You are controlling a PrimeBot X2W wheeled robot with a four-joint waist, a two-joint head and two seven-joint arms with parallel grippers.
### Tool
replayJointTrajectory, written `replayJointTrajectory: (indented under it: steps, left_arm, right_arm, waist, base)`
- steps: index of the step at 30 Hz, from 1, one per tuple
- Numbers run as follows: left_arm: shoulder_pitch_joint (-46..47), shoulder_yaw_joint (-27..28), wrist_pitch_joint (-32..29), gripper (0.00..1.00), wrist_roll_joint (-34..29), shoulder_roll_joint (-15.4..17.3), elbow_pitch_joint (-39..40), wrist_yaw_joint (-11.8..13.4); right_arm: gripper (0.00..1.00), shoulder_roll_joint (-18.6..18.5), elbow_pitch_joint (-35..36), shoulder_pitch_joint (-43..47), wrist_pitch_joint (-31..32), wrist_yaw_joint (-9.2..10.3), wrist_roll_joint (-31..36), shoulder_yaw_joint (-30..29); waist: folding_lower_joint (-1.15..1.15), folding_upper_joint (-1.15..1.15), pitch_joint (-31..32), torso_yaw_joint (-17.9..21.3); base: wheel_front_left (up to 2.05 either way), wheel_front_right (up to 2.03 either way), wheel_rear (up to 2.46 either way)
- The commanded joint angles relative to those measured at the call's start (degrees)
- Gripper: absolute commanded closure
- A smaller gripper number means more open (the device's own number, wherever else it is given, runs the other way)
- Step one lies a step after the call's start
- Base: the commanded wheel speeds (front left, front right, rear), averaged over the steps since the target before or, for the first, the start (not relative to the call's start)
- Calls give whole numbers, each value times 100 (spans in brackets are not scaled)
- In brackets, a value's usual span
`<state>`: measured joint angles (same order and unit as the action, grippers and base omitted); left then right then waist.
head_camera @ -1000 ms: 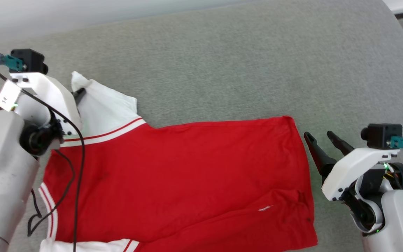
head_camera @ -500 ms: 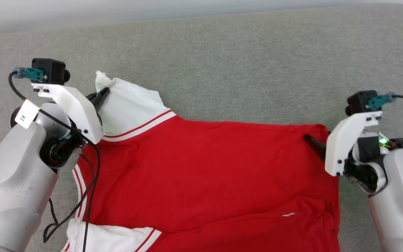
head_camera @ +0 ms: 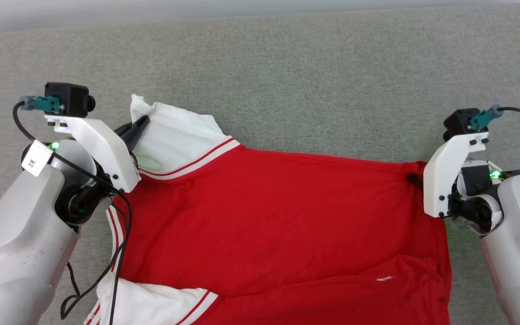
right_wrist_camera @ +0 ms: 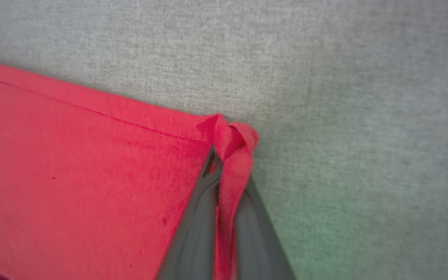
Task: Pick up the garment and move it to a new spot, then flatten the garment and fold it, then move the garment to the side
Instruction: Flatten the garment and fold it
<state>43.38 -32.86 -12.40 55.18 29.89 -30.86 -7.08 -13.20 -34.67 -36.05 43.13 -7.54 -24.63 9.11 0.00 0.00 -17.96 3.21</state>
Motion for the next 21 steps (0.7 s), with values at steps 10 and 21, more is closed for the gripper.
replayJointTrajectory:
  steps: [10,21]
  left_arm:
    - [-339,116,509,100,88,131,231,-24]
    - [-1870,109,890,100,183,526,1288,307]
  right_arm:
    - [100,-242,790,356,-297,11,-31,-303]
    - [100,-28,2092,1950,-373,10,119,-761]
  waist:
    - [0,0,362,-98]
    - [0,0,972,-211]
  base:
    - [0,0,0]
    - [0,0,0]
